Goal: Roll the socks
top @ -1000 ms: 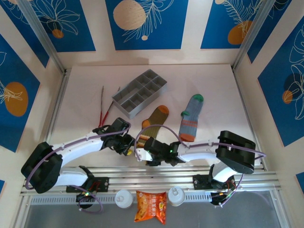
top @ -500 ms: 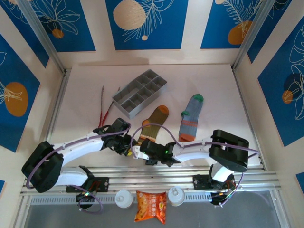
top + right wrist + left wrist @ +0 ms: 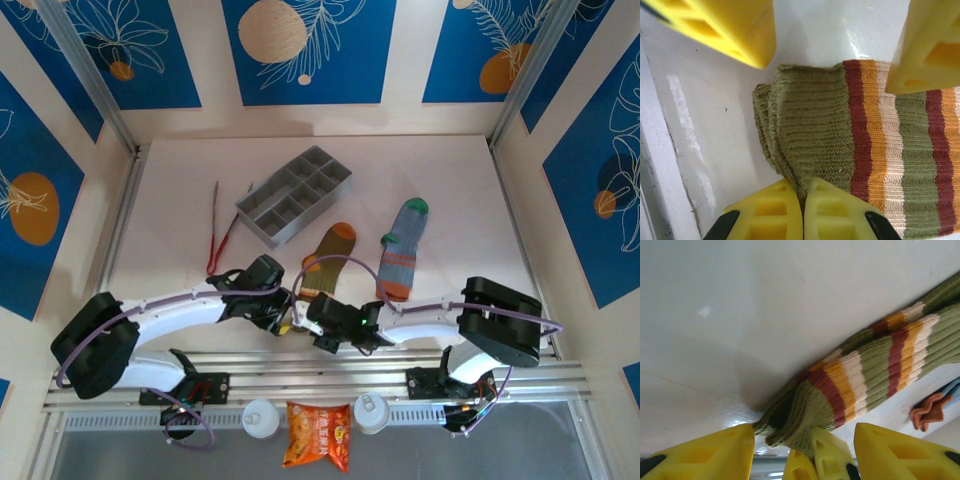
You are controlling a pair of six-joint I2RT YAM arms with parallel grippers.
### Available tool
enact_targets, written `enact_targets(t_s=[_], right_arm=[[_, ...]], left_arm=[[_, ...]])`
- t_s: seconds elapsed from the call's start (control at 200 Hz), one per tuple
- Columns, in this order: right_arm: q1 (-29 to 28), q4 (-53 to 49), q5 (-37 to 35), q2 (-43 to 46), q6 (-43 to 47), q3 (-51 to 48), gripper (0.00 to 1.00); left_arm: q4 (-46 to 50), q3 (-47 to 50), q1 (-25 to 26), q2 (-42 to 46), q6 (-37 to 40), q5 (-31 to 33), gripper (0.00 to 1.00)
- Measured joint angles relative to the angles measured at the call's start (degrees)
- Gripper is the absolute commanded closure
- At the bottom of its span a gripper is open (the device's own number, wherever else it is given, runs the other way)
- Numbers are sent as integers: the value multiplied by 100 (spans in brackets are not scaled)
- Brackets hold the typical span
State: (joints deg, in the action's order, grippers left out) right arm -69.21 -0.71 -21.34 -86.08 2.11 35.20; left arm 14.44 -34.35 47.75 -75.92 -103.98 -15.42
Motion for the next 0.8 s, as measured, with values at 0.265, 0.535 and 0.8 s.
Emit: enact_targets(t_s=[0.265,0.535,0.8], right_arm=[[796,323,883,299,-944,-363,100],[1471,621,1956,428,-1620,-647,100],[1871,730,2682,455,-1880,-791,100]], left_arm=[[-208,63,319,-164,-664,-66,47],[-151,28,350,-140,-979,109,32],[-350,-234,356,-387,-1019,247,26]])
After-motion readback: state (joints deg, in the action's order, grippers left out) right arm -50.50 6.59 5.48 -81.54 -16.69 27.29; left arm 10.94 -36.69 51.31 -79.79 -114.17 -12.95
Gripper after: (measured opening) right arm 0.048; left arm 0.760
